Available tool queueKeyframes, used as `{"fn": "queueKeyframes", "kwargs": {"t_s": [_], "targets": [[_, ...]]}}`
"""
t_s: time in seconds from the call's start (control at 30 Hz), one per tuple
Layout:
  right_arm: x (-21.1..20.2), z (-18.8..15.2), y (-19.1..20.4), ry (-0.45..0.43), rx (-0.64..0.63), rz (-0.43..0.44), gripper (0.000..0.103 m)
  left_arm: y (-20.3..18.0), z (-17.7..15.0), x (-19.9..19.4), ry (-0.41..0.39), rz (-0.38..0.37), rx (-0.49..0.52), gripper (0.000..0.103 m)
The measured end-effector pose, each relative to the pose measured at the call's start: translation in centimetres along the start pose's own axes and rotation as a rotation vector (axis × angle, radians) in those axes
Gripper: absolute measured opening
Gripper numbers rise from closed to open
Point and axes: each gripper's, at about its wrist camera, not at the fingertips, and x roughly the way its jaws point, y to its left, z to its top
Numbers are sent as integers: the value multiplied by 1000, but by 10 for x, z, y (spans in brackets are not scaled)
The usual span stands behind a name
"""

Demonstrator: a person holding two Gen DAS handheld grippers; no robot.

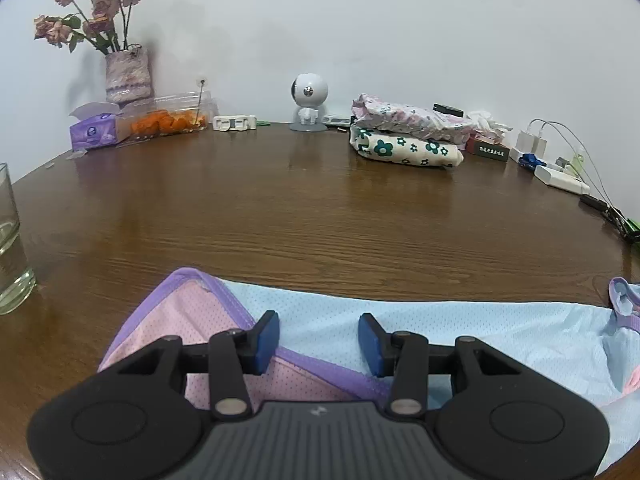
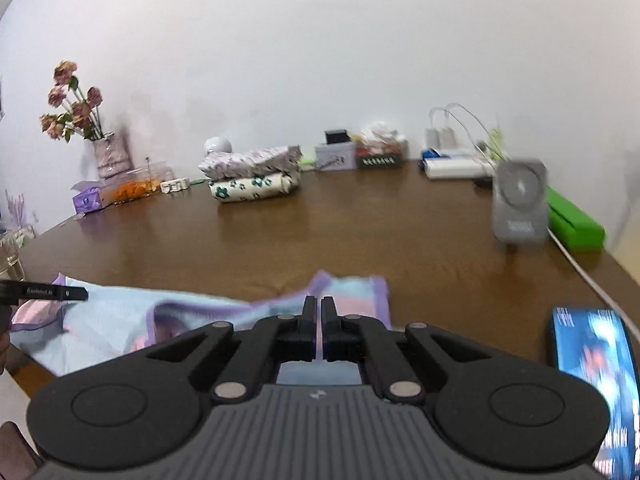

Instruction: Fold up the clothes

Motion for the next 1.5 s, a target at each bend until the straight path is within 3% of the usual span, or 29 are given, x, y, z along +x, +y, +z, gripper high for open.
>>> {"fn": "queueKeyframes", "kwargs": {"t_s": [0.1,0.17,0.23,0.33,0.4,0.47,0.53,0.73,0.8,1.0,1.1,1.13,1.17,1.23,1.3,1.4,1.47,1.5], "targets": [[10,5,2,15,-3,2,10,-5,8,-17,-25,-37,-47,43],[17,10,4,22,-7,3,45,-20,16,-34,-68,-120,-33,46],[31,23,10,11,-35,14,55,-45,19,-39,-67,-232,2,52],[68,42,14,71,-35,12,54,-90,16,-32,-14,-398,77,52],[95,50,12,134,-5,-14,44,-115,13,-23,30,-456,110,52],[112,50,6,175,30,-34,7,-127,9,-18,57,-490,128,52],[109,47,2,157,51,-20,4,-133,5,-16,74,-509,152,52],[19,29,-16,-92,38,38,4,-139,-8,-21,97,-576,244,52],[-3,15,-26,-119,73,47,4,-143,-16,-19,115,-596,277,52],[-2,-15,-50,-9,153,-48,4,-135,-23,-23,120,-605,260,52],[1,-6,-44,-3,142,-8,9,-142,-16,-25,108,-596,284,52],[4,0,-38,-2,125,11,15,-147,-13,-26,102,-602,298,53],[8,6,-31,-4,92,21,30,-152,-12,-26,100,-607,310,53],[24,23,-13,-13,12,19,48,-162,-9,-25,98,-616,332,53],[47,37,-3,26,-24,18,48,-169,-13,-24,99,-618,361,51],[88,50,7,120,-57,-4,39,-175,-20,-25,97,-619,388,48],[109,49,7,189,-55,-19,12,-174,-23,-24,101,-619,400,42],[114,48,6,206,-41,-15,8,-173,-25,-23,105,-617,403,40]]}}
